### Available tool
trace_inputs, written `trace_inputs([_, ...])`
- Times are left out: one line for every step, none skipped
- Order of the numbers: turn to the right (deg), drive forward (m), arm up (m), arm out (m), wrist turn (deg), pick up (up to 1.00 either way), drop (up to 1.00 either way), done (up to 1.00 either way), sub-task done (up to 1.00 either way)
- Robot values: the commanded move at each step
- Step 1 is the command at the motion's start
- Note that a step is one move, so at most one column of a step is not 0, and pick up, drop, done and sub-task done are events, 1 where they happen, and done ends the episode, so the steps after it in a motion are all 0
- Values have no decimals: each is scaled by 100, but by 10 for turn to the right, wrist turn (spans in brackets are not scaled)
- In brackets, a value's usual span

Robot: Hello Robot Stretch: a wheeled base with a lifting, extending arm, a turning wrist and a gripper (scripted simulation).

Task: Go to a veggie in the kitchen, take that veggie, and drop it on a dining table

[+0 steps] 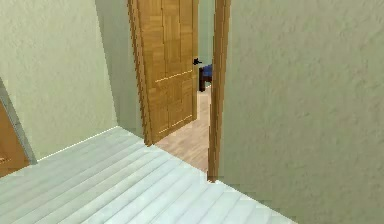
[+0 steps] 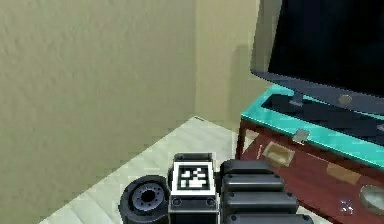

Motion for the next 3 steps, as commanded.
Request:
trace_inputs([0, 15, 0, 0, 0, 0, 0, 0, 0])
trace_inputs([-450, 0, 0, 0, 0, 0, 0, 0, 0])
trace_inputs([-60, 0, 0, 0, 0, 0, 0, 0, 0])
